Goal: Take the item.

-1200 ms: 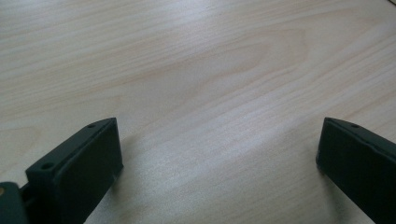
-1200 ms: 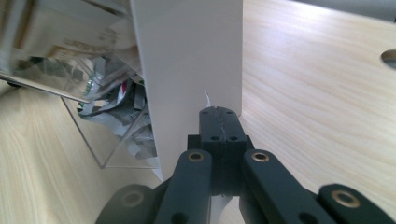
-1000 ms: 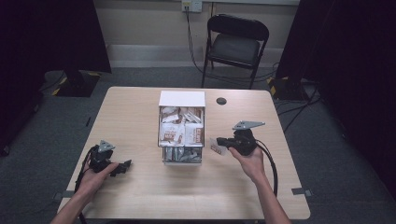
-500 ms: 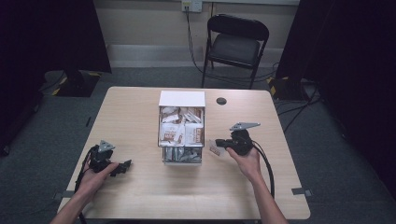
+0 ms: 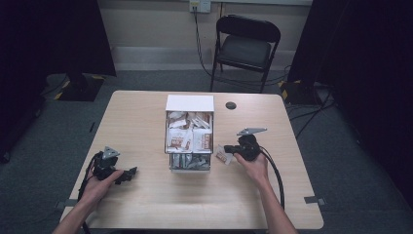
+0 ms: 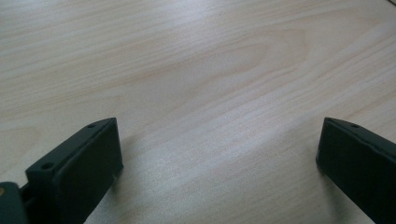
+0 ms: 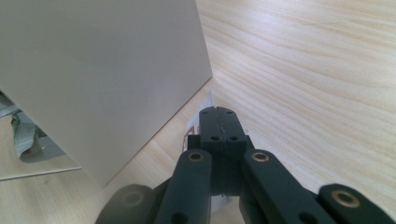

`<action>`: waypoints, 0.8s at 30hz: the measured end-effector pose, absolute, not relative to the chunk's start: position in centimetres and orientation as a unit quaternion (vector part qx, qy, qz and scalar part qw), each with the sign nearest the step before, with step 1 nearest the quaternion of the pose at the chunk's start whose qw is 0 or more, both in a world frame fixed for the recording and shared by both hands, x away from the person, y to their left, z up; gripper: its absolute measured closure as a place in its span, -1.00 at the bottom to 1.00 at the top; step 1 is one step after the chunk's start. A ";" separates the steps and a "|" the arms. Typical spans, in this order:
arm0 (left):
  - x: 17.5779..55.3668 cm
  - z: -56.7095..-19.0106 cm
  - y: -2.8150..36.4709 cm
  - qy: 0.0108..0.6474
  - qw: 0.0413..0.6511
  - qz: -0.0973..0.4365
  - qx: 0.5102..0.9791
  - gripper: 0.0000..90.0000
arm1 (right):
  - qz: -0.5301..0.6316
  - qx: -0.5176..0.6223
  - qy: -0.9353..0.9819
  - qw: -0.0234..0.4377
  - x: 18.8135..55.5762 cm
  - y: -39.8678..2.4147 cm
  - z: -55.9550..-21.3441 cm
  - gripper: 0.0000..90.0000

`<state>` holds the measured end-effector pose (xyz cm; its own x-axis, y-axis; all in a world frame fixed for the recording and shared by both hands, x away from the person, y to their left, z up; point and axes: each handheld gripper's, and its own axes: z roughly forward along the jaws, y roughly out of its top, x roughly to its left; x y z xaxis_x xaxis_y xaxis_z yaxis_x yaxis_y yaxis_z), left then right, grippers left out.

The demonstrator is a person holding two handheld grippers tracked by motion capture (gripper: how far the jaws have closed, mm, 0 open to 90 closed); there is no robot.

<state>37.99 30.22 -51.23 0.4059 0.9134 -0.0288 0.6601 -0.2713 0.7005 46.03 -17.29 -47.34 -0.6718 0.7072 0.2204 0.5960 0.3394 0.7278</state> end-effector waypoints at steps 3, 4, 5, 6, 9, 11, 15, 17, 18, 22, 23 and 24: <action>38.0 -51.2 30.2 0.508 0.324 0.195 0.774 -1.00 | 0.408 0.400 0.818 0.067 46.2 -17.1 -47.8 1.00; 38.0 -51.2 30.2 0.509 0.325 0.195 0.773 -1.00 | 0.409 0.401 0.817 0.067 46.2 -17.0 -47.9 1.00; 38.0 -51.2 30.2 0.508 0.324 0.195 0.774 -1.00 | 0.407 0.402 0.817 0.067 46.3 -17.0 -48.1 1.00; 38.0 -51.2 30.2 0.508 0.324 0.195 0.774 -1.00 | 0.407 0.404 0.817 0.067 46.3 -17.0 -48.2 1.00; 38.0 -51.2 30.2 0.509 0.325 0.194 0.773 -1.00 | 0.407 0.408 0.814 0.069 46.4 -17.0 -48.5 1.00; 38.0 -51.2 30.2 0.509 0.325 0.195 0.773 -1.00 | 0.407 0.408 0.815 0.068 46.5 -16.9 -48.6 1.00; 38.0 -51.2 30.2 0.507 0.325 0.195 0.774 -1.00 | 0.406 0.411 0.813 0.067 46.6 -17.0 -48.8 1.00; 38.0 -51.2 30.2 0.507 0.325 0.195 0.774 -1.00 | 0.406 0.411 0.813 0.069 46.6 -16.9 -48.9 1.00; 38.0 -51.2 30.2 0.507 0.325 0.195 0.774 -1.00 | 0.406 0.411 0.813 0.069 46.6 -16.9 -48.9 1.00; 38.0 -51.2 30.3 0.506 0.324 0.195 0.775 -1.00 | 0.403 0.413 0.813 0.075 46.6 -17.0 -48.8 0.93; 38.0 -51.2 30.3 0.506 0.324 0.195 0.775 -1.00 | 0.403 0.413 0.813 0.075 46.6 -17.0 -48.8 0.93; 38.0 -51.2 30.2 0.507 0.325 0.194 0.774 -1.00 | 0.402 0.414 0.813 0.076 46.5 -17.0 -48.8 0.90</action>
<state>38.01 30.25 -51.23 0.4101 0.9116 -0.0284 0.6588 -0.2745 0.7004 46.55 -17.02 -48.80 -0.6466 0.7334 0.2098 0.6118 0.3343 0.7169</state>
